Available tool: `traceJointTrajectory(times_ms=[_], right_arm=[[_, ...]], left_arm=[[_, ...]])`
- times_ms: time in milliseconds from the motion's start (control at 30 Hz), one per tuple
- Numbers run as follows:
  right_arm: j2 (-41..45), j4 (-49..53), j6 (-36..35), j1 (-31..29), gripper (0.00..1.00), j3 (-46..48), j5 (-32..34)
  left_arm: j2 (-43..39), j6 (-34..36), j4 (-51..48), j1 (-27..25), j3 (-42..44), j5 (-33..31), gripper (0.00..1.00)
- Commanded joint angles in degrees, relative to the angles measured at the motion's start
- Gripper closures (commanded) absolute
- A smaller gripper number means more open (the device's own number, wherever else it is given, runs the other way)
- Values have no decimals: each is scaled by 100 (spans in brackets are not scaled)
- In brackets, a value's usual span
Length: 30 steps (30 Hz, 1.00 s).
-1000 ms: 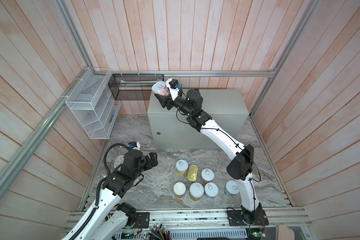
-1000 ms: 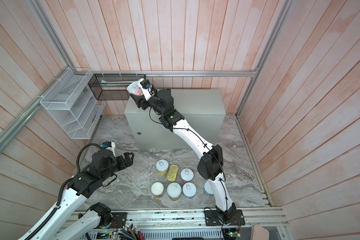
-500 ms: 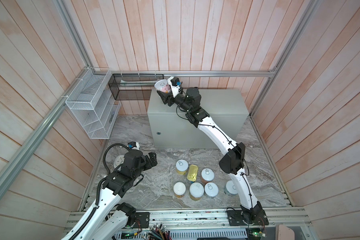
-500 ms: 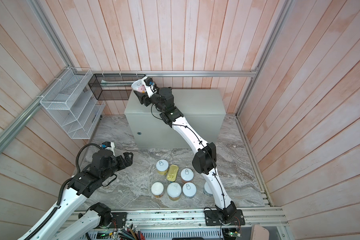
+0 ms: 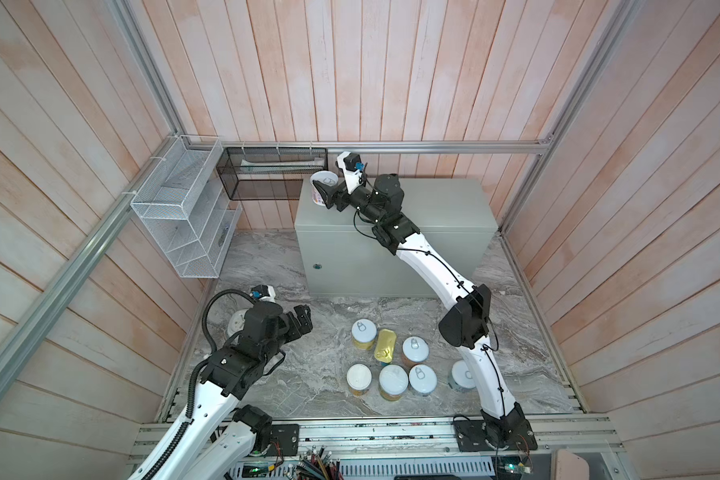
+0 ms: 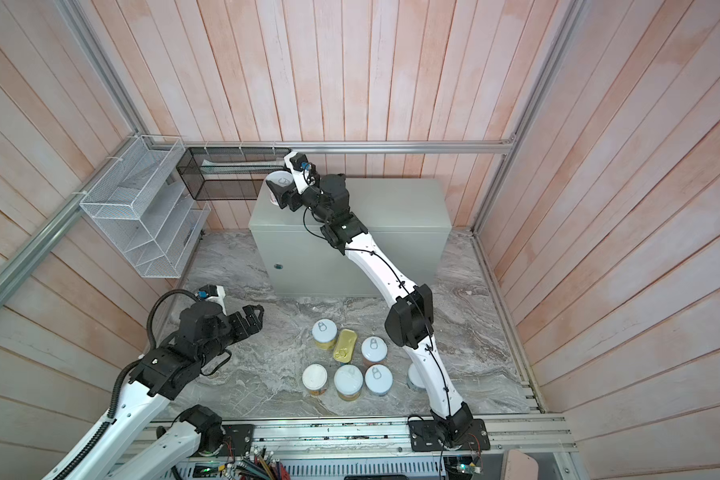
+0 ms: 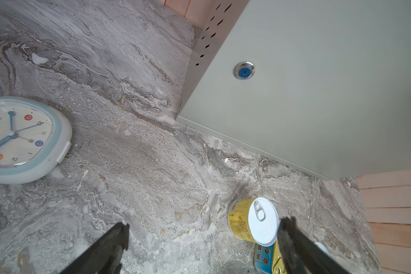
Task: Place and organize the canned foods onto the counter
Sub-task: 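Lower the pink can onto the cabinet top and open the right gripper, then withdraw the right gripper from the pink can while the left approaches the yellow can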
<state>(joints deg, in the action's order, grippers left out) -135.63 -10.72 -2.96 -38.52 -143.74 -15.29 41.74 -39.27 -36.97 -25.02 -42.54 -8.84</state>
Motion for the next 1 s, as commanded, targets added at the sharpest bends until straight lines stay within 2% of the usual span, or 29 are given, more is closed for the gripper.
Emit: traceJointTrajectory(times_ms=[0,233,367,600,800,900,967], right_arm=[[162,-21,29,37,12,101,73],[517,105,-4,33,11,270,149],[1113,60,-22,21,11,934,158],[2765,-679,-82,-35,10,3185,327],[4638,-1203,93,-68,9,5643,700],[5586,-1300,255,-68,7,6821,895],[6115,-1141,320,-68,7,7374,1000]], left_arm=[[-120,-106,-117,24,17,-17,0],[-264,-191,-171,29,44,97,0],[-271,-85,-255,23,-4,84,0],[-248,156,-322,13,-199,158,0],[-148,191,-14,-47,-73,610,0],[-32,157,99,-234,-55,710,0],[62,130,133,-519,-61,547,0]])
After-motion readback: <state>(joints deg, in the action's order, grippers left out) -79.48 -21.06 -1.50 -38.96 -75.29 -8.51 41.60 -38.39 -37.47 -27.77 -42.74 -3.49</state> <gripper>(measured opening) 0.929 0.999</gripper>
